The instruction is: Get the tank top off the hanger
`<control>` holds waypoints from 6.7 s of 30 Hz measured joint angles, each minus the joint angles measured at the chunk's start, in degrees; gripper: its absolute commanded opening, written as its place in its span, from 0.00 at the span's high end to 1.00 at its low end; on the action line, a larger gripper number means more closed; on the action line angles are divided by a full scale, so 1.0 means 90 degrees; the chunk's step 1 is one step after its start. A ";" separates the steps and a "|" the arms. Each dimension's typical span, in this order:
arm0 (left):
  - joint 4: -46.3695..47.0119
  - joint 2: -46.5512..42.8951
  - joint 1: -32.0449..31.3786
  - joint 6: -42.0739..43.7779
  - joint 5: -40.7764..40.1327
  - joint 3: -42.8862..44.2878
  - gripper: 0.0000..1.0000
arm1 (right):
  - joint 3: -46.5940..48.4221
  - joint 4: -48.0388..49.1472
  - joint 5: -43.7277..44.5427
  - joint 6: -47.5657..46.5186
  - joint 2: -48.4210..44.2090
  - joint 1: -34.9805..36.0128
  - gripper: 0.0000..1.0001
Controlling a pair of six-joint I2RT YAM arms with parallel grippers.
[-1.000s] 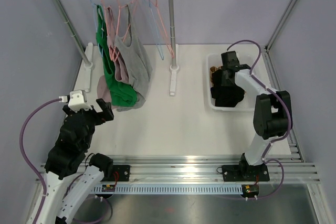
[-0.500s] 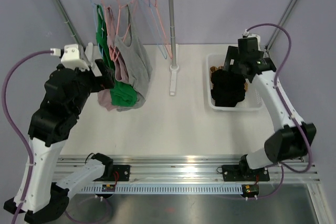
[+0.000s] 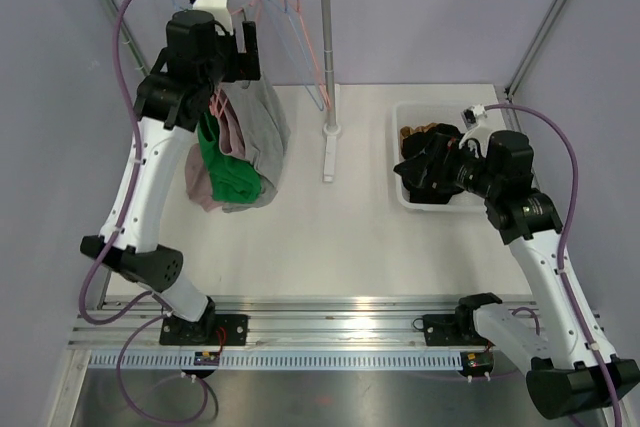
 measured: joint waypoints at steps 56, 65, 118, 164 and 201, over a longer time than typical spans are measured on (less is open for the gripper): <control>0.0024 -0.3718 -0.1163 -0.2081 0.0738 -0.3963 1.00 | -0.0126 0.0559 -0.1676 0.0612 -0.0391 0.0219 0.04; 0.0483 -0.6737 -0.2135 -0.3531 0.1042 -0.7689 1.00 | -0.0631 0.1447 0.0134 0.0447 0.0083 0.3140 0.15; 0.3087 -0.6900 -0.2183 -0.3514 0.4755 -0.8036 1.00 | 0.1020 0.0177 0.5151 -0.1166 0.0442 0.3291 1.00; 0.8454 -0.5119 -0.2205 -0.1321 0.1858 -0.7320 1.00 | -0.0287 -0.1042 0.0821 -0.0644 -0.1887 0.2127 1.00; 0.1639 -0.1659 -0.1333 -0.1775 -0.0814 -0.2730 1.00 | -0.1003 0.0920 0.2686 -0.0027 0.1107 0.4065 0.00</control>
